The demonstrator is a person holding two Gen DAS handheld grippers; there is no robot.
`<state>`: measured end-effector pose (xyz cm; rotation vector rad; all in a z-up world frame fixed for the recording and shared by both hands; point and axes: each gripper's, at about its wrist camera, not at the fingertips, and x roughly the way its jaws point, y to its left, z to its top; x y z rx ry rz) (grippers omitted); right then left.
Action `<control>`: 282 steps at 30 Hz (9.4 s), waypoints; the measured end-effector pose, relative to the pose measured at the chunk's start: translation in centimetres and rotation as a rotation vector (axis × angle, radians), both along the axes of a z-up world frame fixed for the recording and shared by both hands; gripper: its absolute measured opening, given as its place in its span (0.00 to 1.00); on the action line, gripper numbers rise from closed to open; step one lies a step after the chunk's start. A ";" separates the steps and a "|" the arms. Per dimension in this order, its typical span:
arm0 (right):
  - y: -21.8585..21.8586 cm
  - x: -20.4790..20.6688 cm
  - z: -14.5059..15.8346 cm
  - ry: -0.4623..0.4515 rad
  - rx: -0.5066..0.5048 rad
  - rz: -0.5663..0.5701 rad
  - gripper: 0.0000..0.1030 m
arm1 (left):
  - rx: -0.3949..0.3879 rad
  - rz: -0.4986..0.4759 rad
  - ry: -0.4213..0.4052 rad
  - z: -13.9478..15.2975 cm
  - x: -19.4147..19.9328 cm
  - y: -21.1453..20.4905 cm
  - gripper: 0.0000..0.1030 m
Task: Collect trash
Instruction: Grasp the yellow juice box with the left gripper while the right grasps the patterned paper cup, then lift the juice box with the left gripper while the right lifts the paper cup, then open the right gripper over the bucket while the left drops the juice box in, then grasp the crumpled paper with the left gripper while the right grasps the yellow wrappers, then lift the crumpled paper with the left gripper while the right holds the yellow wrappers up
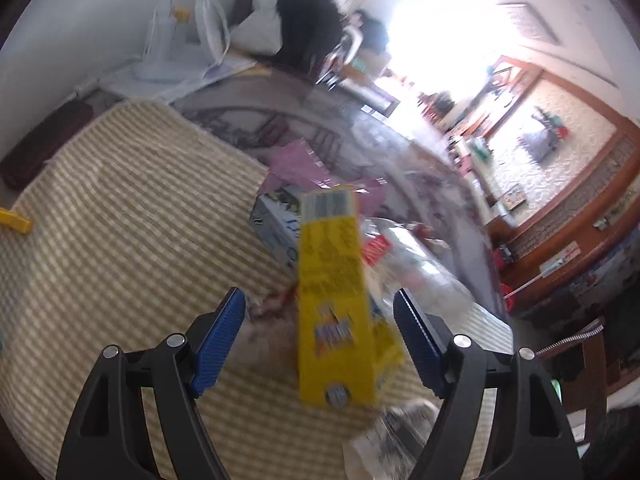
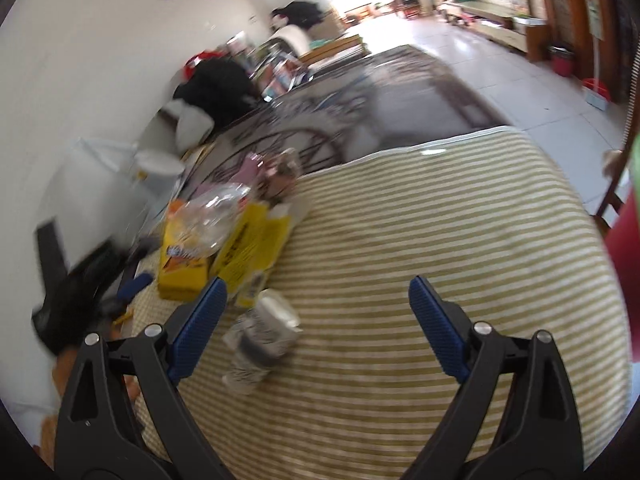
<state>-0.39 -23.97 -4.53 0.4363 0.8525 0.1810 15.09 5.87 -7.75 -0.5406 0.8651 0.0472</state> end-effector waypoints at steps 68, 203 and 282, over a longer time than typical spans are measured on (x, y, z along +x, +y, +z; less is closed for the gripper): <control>8.0 3.2 -6.5 0.229 0.024 0.227 0.41 | -0.082 0.010 -0.029 -5.4 -10.1 0.9 0.38; -30.7 -16.1 3.1 -0.184 -0.055 -0.949 0.92 | -0.021 -0.743 -0.021 -1.1 -11.2 -35.5 0.57; 8.8 7.5 -4.8 0.213 -0.049 0.163 0.65 | -0.108 0.021 0.074 -5.5 -9.4 1.9 0.59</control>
